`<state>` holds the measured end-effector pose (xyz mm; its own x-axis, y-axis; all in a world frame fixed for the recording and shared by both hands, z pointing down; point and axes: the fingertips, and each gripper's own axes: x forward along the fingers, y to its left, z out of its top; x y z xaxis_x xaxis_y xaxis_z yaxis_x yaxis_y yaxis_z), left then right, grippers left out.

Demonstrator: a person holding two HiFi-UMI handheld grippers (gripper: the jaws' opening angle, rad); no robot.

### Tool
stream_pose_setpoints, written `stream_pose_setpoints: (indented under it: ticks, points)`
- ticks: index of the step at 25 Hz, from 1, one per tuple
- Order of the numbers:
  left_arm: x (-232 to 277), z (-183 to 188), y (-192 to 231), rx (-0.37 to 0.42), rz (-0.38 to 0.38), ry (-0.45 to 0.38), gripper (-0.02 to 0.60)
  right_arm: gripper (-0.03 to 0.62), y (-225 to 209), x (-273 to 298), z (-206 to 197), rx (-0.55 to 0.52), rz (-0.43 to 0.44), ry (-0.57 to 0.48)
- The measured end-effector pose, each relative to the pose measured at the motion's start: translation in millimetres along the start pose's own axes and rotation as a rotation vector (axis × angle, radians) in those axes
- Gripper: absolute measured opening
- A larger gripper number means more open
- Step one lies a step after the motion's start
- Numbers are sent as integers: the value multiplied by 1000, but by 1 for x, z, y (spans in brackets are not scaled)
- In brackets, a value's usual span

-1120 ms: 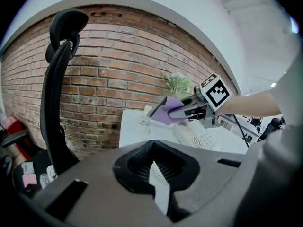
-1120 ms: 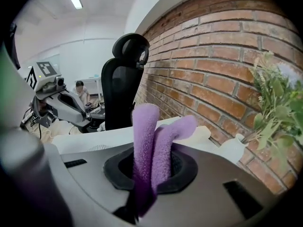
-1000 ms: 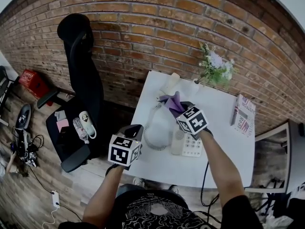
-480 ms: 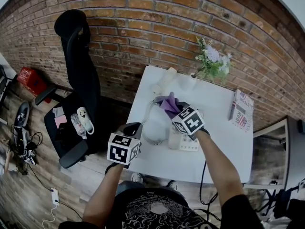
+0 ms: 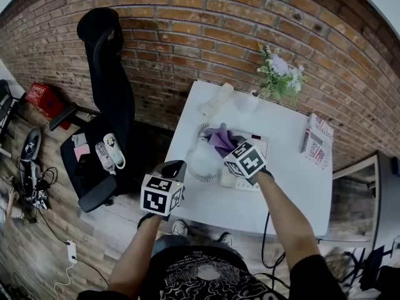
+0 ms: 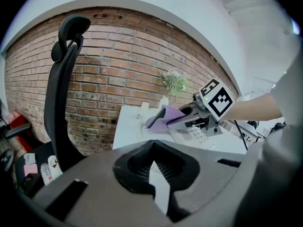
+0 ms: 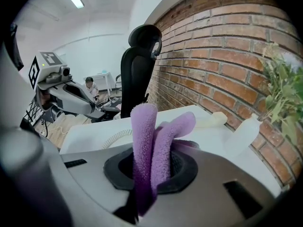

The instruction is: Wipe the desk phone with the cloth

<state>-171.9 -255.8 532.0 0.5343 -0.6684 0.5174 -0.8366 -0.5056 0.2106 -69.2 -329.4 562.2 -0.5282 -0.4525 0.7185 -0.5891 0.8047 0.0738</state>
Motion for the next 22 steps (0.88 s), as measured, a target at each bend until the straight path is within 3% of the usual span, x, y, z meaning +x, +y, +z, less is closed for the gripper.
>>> stream_pose_setpoints:
  ticks: [22]
  points:
    - [-25,-19,-45,-39,53,-7,6,44,69,-18,-37,52,126,7]
